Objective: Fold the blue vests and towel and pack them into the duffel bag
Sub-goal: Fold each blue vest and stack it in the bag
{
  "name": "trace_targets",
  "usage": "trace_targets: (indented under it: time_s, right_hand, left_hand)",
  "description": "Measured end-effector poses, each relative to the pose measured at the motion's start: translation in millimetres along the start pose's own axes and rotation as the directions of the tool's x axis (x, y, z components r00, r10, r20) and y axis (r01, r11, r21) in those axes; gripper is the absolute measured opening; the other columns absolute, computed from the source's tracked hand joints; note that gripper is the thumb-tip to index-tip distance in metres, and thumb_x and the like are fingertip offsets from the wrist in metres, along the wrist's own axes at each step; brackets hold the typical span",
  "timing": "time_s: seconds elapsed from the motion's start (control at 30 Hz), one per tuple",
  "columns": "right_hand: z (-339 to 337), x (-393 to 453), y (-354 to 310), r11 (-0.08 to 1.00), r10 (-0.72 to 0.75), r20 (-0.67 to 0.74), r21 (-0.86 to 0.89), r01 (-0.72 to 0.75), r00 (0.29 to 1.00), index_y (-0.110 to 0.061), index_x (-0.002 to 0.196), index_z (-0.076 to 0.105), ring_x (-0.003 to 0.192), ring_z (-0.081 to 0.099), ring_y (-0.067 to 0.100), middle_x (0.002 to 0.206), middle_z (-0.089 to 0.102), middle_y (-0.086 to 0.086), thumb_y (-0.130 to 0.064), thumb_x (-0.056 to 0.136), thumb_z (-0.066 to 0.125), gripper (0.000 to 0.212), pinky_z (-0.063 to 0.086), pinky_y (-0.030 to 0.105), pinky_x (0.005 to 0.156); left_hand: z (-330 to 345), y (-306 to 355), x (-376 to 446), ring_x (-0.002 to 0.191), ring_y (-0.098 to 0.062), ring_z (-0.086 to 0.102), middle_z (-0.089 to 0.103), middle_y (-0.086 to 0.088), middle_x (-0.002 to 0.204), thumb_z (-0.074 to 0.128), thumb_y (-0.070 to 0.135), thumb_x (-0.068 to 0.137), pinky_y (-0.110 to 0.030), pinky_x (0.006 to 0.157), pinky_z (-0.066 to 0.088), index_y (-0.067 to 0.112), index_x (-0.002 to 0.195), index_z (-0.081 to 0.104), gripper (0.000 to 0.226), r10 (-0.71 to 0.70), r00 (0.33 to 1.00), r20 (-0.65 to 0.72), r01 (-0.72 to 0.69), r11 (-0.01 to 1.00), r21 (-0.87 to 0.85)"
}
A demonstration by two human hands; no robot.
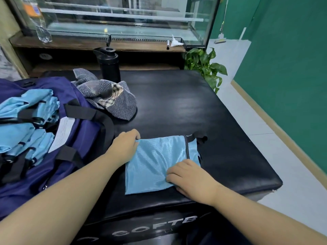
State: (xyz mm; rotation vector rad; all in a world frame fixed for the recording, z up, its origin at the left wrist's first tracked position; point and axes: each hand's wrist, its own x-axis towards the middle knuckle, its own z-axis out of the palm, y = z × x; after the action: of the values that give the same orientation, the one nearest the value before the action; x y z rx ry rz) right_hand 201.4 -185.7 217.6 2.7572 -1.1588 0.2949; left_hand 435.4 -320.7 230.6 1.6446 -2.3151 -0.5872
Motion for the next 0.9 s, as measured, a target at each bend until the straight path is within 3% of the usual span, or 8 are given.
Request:
trace_targets:
  time_s: [0.1, 0.17, 0.27, 0.37, 0.5, 0.67, 0.77, 0.9]
  right_hand:
    - [1, -2, 21, 0.993, 0.021, -0.134, -0.114, -0.037, 0.991, -0.022, 0.086, 0.063, 0.087, 0.054, 0.017, 0.094, 0.061, -0.006, -0.008, 0.078, 0.060, 0.016, 0.035, 0.030, 0.084]
    - [2, 1, 38, 0.960, 0.177, -0.232, -0.173, -0.220, 0.956, -0.023, 0.079, 0.065, 0.080, 0.047, 0.018, 0.084, 0.058, -0.004, -0.006, 0.069, 0.067, 0.020, 0.030, 0.031, 0.075]
    - [10, 10, 50, 0.891, 0.420, -0.217, -0.087, -0.446, 0.881, -0.025, 0.085, 0.073, 0.068, 0.049, 0.020, 0.076, 0.057, -0.003, 0.000, 0.059, 0.080, 0.036, 0.030, 0.029, 0.063]
    - [18, 12, 38, 0.865, 0.499, -0.126, 0.124, -0.486, 0.857, -0.017, 0.102, 0.073, 0.072, 0.060, 0.028, 0.089, 0.065, 0.002, -0.003, 0.071, 0.070, 0.034, 0.045, 0.032, 0.058]
    - [9, -9, 17, 0.827, 0.498, -0.049, 0.327, -0.458, 0.866, -0.017, 0.123, 0.063, 0.104, 0.057, 0.021, 0.120, 0.061, -0.001, -0.028, 0.092, 0.042, 0.040, 0.048, 0.035, 0.090]
    - [-1, -40, -4, 0.889, 0.264, 0.026, 0.381, -0.254, 0.964, -0.023, 0.137, 0.044, 0.143, 0.025, 0.013, 0.152, 0.032, -0.005, -0.024, 0.078, 0.051, 0.059, 0.020, 0.029, 0.116]
    - [0, -41, -6, 0.903, 0.219, 0.071, 0.363, -0.230, 0.973, -0.024, 0.134, 0.047, 0.145, 0.017, 0.006, 0.151, 0.034, -0.011, -0.030, 0.080, 0.053, 0.055, 0.013, 0.033, 0.119]
    - [6, -33, -4, 0.896, 0.277, 0.040, 0.350, -0.273, 0.960, -0.025, 0.122, 0.061, 0.136, 0.034, 0.002, 0.138, 0.051, -0.015, -0.033, 0.082, 0.051, 0.041, 0.029, 0.033, 0.113]
  left_hand:
    - [-8, -3, -17, 0.081, -0.025, 0.047, 0.051, 0.003, 0.077, 0.046, 0.013, 0.089, -0.035, 0.067, 0.035, 0.019, 0.094, 0.043, 0.009, -0.001, 0.999, -0.039, 0.004, 0.997, 0.075]
    - [-12, -8, -36, 0.078, -0.022, 0.046, 0.049, 0.006, 0.070, 0.048, 0.014, 0.088, -0.035, 0.067, 0.036, 0.022, 0.095, 0.044, 0.012, 0.065, 0.998, -0.025, -0.062, 0.992, 0.112]
    - [-10, -12, -73, 0.082, -0.006, 0.043, 0.054, 0.011, 0.076, 0.051, 0.019, 0.091, -0.024, 0.075, 0.038, 0.031, 0.096, 0.053, 0.013, 0.164, 0.984, 0.063, -0.164, 0.986, -0.006]
    - [-3, -11, -110, 0.090, 0.000, 0.045, 0.056, 0.019, 0.084, 0.051, 0.033, 0.092, -0.016, 0.082, 0.037, 0.035, 0.101, 0.058, 0.011, 0.255, 0.959, 0.119, -0.242, 0.963, -0.119]
    - [1, -25, -133, 0.091, 0.003, 0.047, 0.054, 0.024, 0.092, 0.044, 0.046, 0.090, -0.014, 0.085, 0.038, 0.037, 0.101, 0.064, 0.024, 0.373, 0.927, 0.041, -0.363, 0.920, -0.149]
    - [0, -35, -132, 0.133, -0.002, 0.037, 0.046, 0.014, 0.139, 0.034, 0.022, 0.094, -0.015, 0.108, 0.027, 0.033, 0.123, 0.056, 0.038, 0.496, 0.869, 0.002, -0.495, 0.868, 0.016]
    - [5, -35, -129, 0.139, -0.002, 0.031, 0.041, 0.017, 0.146, 0.031, 0.013, 0.091, -0.017, 0.112, 0.025, 0.033, 0.133, 0.049, 0.050, 0.540, 0.840, 0.053, -0.541, 0.841, 0.017]
    - [14, -30, -127, 0.131, 0.006, 0.039, 0.041, 0.035, 0.138, 0.049, -0.001, 0.090, -0.013, 0.110, 0.026, 0.061, 0.129, 0.040, 0.073, 0.332, 0.943, -0.022, -0.326, 0.909, -0.258]
